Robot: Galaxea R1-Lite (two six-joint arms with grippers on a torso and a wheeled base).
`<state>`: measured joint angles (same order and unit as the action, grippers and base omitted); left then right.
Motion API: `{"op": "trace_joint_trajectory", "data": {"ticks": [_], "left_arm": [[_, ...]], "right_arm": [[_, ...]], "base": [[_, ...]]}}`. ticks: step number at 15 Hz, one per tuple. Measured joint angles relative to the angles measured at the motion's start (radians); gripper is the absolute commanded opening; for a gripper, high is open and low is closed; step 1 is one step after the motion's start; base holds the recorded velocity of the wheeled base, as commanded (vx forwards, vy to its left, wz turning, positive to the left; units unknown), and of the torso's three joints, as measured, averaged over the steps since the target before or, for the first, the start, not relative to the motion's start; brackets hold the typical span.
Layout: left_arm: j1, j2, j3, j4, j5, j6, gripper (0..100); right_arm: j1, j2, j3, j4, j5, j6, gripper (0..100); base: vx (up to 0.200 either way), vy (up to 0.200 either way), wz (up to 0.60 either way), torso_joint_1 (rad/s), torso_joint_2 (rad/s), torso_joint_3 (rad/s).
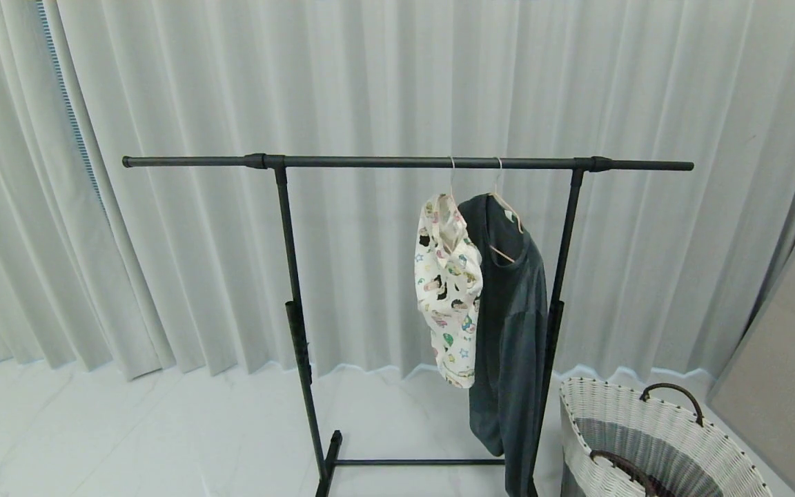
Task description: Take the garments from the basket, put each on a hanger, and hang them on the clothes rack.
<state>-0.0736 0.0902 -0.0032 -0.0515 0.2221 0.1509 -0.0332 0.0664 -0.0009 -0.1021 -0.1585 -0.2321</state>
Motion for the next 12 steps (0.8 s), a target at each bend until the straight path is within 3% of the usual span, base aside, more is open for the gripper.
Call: {"op": "trace_joint_trajectory", "data": {"ticks": [1,2,3,6,9,12], "left_arm": [[0.0,0.0,0.001,0.0,-0.093,-0.079,100],[0.0,0.0,0.001,0.0,-0.144,-0.152,100],[0.0,0.0,0.001,0.002,-0.164,-0.174,100],[0.02,0.0,0.003,0.031,-0.147,-0.174,100],[0.102,-0.006,0.003,0.04,-0.171,-0.145,100],[0.118,-0.016,0.003,0.043,-0.172,-0.151,100]], "right_arm": [[0.0,-0.004,0.001,0.0,0.004,0.0,100],[0.009,-0.013,0.001,0.001,0.012,0.0,100],[0.024,-0.027,0.001,0.002,0.019,0.004,100],[0.034,-0.057,0.001,0.006,0.019,0.049,100],[0.036,-0.064,0.001,0.009,0.021,0.053,100],[0.036,-0.065,0.001,0.009,0.042,0.049,100]], "base": [[0.0,0.0,0.0,0.0,0.0,0.0],[0.0,0.0,0.0,0.0,0.0,0.0],[0.0,0.0,0.0,0.0,0.0,0.0],[0.0,0.0,0.0,0.0,0.0,0.0],[0.0,0.0,0.0,0.0,0.0,0.0],[0.0,0.0,0.0,0.0,0.0,0.0]]}}
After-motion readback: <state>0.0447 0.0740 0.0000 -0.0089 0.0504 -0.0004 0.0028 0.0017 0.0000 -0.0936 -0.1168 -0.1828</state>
